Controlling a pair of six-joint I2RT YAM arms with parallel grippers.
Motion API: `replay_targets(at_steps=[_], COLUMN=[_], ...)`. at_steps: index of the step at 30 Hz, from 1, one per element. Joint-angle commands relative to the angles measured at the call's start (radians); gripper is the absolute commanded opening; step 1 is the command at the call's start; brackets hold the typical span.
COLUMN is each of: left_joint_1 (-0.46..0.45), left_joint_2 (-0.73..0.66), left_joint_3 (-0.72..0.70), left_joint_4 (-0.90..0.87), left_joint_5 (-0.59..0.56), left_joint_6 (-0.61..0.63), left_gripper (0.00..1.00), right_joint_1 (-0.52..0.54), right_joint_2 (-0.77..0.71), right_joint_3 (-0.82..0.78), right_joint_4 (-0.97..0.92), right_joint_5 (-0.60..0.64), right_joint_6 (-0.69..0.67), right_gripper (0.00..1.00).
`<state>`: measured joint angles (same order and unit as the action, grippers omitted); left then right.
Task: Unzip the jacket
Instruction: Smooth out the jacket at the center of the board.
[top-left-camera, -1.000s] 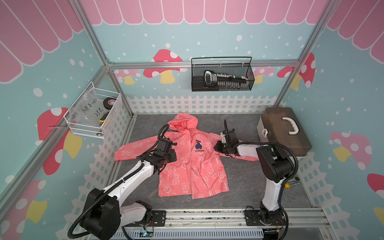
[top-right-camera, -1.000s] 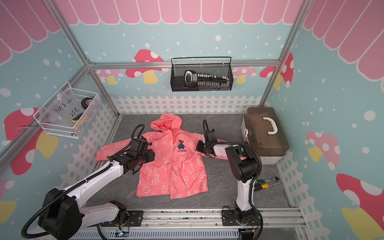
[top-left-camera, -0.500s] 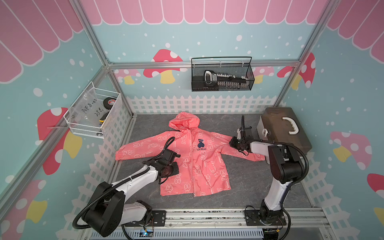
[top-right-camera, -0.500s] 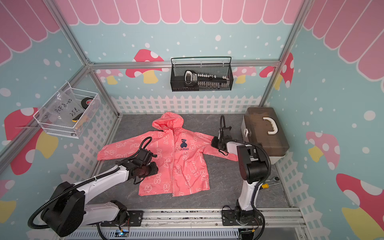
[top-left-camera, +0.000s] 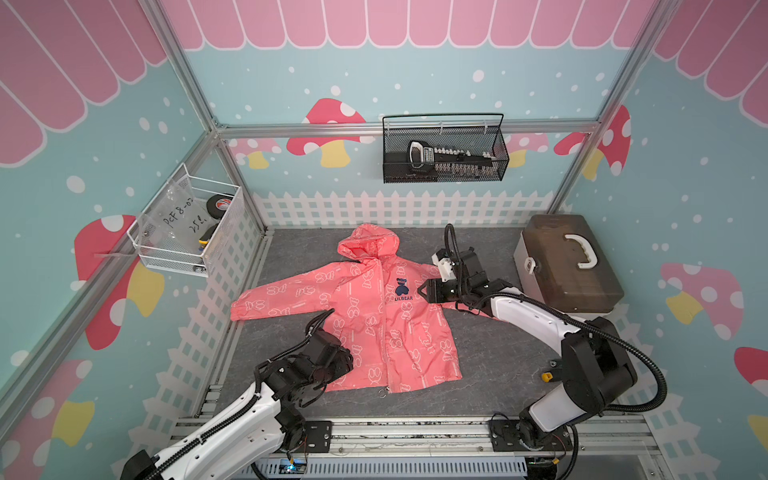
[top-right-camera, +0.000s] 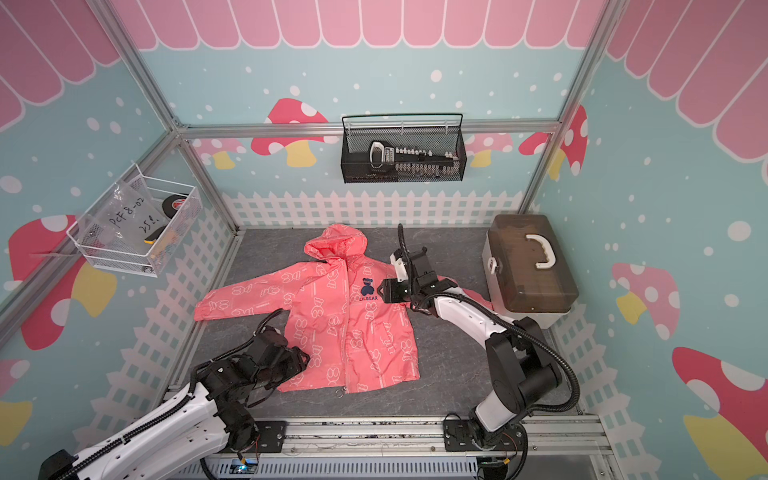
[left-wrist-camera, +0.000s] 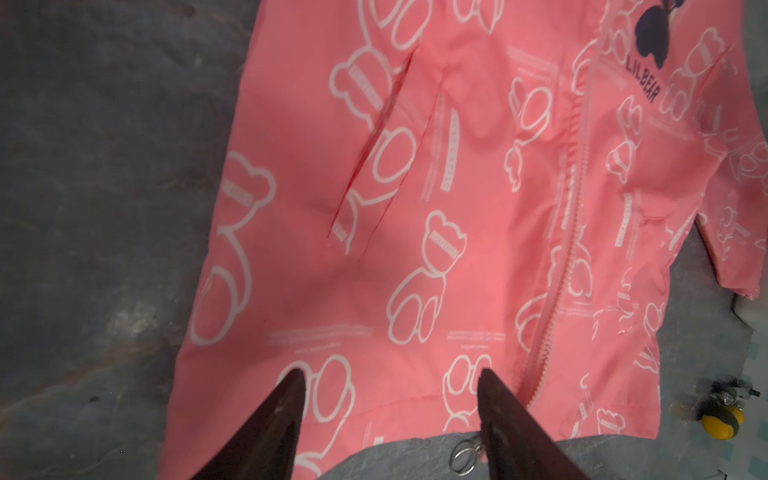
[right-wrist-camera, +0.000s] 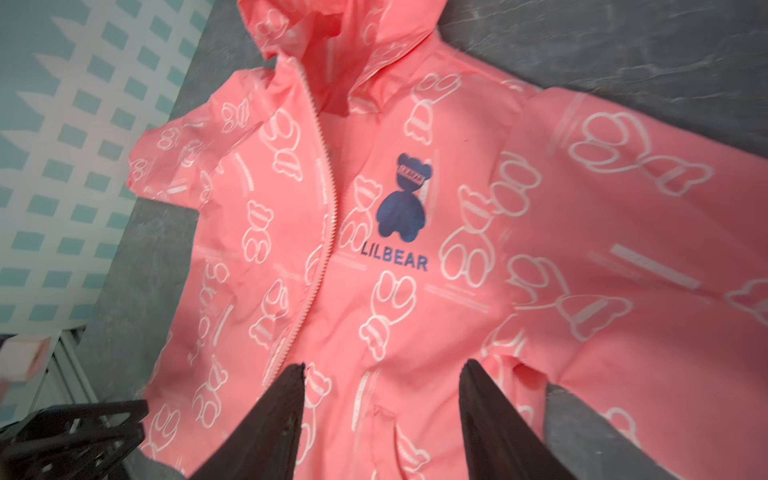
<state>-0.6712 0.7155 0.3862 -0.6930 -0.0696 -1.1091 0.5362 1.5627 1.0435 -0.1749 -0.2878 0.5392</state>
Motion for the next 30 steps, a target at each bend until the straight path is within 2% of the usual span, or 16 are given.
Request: replay_targets(at_steps=[1,7,16,23,30], left_joint_1=[-0.036,-0.070,-0.091,-0.091,-0.091], left_joint_2=[0.004,0.039,0.014,-0.024,-0.070], left_joint_3=[-0.024,-0.038,-0.081,-0.084,-0.093], left_joint_4=[-0.032,0.007,0.031,0.001,-0.020], left_joint_5=[-0.037,-0.040,-0.033,-0.058,-0.089], left_joint_6=[-0.134,-0.158,-0.168,-0.154,-0.142], left_gripper=[0.66,0.67,0.67,0.67,0.66], right_joint_1=[0.086,0.242,0.325,0.366,0.383], right_joint_2=[-0.015,0.026,0.199,0.311,0.386], right_joint_3=[-0.044,-0.059,0.025,0.106,0.159], right_joint_4=[-0.028,-0.006,0.006,0.022,0.029], right_joint_5=[-0.027,0.014,0.022,0.007,-0.016], right_joint_6=[0.051,0.129,0.181,0.195,0.197], right_gripper=[0.62,0.64,0.64,0.58,0.46])
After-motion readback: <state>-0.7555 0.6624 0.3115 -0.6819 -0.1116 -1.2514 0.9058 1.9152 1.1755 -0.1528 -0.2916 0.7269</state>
